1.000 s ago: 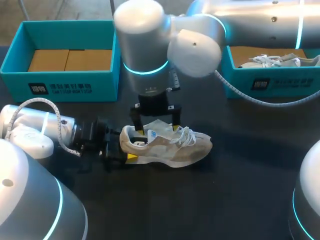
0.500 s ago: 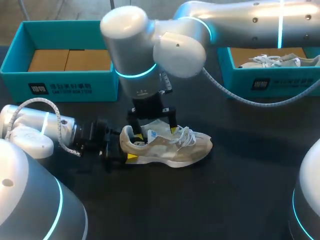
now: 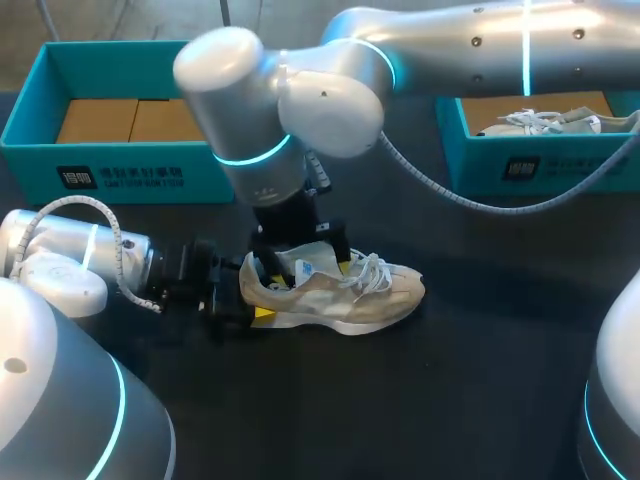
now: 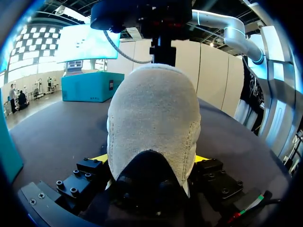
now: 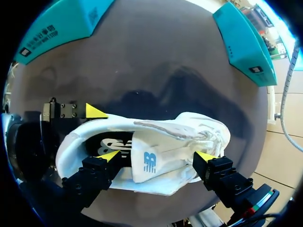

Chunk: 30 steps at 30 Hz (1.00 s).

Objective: Take the shoe out of the shoebox, open the shoe tongue, remove and reinsert the insole, then place the shoe into the shoebox

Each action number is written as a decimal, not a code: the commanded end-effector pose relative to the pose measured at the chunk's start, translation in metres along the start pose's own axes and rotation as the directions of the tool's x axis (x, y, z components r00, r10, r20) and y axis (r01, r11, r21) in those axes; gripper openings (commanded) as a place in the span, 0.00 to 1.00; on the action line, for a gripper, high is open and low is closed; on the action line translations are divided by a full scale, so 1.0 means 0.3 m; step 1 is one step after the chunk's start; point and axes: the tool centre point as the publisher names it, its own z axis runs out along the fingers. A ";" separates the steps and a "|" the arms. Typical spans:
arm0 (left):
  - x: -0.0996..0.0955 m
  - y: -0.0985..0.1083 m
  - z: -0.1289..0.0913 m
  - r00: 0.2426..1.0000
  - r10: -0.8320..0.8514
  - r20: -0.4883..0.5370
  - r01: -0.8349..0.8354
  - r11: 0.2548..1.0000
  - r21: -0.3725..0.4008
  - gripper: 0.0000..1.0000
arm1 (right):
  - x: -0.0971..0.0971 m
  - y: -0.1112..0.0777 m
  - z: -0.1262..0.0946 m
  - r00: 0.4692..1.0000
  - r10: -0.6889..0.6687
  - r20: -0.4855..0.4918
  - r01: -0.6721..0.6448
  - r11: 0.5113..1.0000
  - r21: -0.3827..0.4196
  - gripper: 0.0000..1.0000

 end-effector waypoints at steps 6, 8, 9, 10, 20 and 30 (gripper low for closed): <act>0.000 0.000 -0.002 1.000 -0.001 0.000 0.001 1.000 -0.001 0.00 | -0.009 -0.001 0.047 0.998 0.036 0.050 -0.038 0.999 0.036 1.00; 0.000 0.000 -0.002 1.000 -0.001 0.000 0.001 1.000 -0.001 0.00 | -0.017 -0.003 0.052 0.997 0.039 0.063 -0.042 0.998 0.042 1.00; 0.000 0.000 -0.002 1.000 -0.001 0.000 0.001 1.000 -0.001 0.00 | -0.021 -0.004 0.054 0.997 0.041 0.068 -0.044 0.998 0.044 1.00; 0.000 0.000 -0.002 1.000 -0.001 0.000 0.001 1.000 -0.001 0.00 | -0.028 -0.005 0.057 0.996 0.044 0.079 -0.048 0.998 0.049 1.00; 0.000 0.000 -0.002 1.000 -0.001 0.000 0.001 1.000 -0.001 0.00 | -0.102 -0.011 0.023 0.988 0.108 0.111 -0.113 0.993 0.036 1.00; 0.000 0.000 -0.002 1.000 -0.001 0.000 0.001 1.000 -0.001 0.00 | -0.167 -0.007 -0.026 0.982 0.155 0.112 -0.156 0.988 0.009 0.59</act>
